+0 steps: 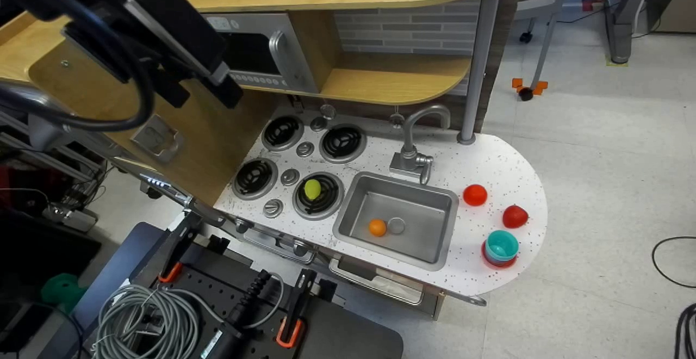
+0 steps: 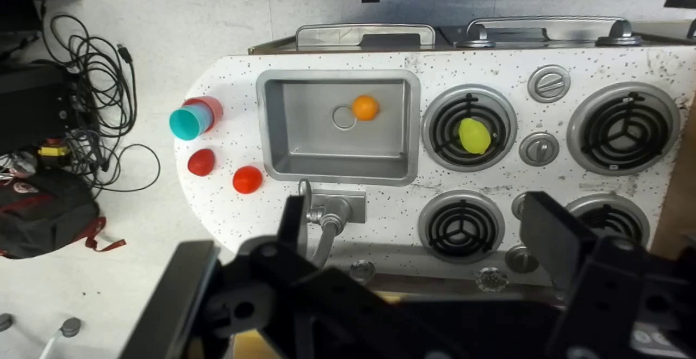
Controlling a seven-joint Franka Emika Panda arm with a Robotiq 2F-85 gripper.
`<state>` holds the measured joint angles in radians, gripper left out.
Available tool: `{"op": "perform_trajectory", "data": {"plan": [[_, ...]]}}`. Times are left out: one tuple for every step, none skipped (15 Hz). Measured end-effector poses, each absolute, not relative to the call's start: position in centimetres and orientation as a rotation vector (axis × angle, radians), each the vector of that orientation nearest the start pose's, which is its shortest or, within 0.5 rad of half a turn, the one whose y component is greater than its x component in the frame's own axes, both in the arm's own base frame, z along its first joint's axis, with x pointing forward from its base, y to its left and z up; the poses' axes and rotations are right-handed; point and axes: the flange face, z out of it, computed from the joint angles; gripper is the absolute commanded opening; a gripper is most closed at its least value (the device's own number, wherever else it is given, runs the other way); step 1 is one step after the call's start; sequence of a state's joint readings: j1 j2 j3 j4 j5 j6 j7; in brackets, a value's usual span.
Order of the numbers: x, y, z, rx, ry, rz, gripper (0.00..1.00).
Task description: Move the red object in the sink
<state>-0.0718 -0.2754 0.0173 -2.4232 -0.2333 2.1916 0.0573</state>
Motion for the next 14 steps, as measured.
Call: {"op": "perform_trajectory", "data": {"plan": [[45.8, -4.8, 41.9, -3.332, -0.028, -0.082, 1.00], [46.3, -6.6, 42.2, -3.326, -0.026, -0.088, 1.00], [46.8, -8.9, 42.6, -3.320, -0.039, -0.104, 1.00], [47.3, -11.2, 42.9, -3.318, -0.068, -0.117, 1.00], [47.8, -13.7, 43.3, -3.314, -0.099, -0.134, 1.00], [48.5, -15.8, 43.4, -3.304, -0.132, -0.162, 1.00], [49.5, -17.5, 42.9, -3.293, -0.176, -0.182, 1.00], [50.7, -18.6, 42.0, -3.284, -0.222, -0.194, 1.00], [52.0, -19.4, 40.7, -3.275, -0.262, -0.195, 1.00], [53.4, -19.8, 39.1, -3.263, -0.292, -0.186, 1.00], [54.8, -20.0, 37.3, -3.249, -0.310, -0.167, 1.00], [56.1, -20.1, 35.6, -3.235, -0.323, -0.144, 1.00], [57.3, -20.1, 33.9, -3.224, -0.333, -0.118, 1.00], [58.4, -20.3, 32.3, -3.219, -0.336, -0.094, 1.00]]}}
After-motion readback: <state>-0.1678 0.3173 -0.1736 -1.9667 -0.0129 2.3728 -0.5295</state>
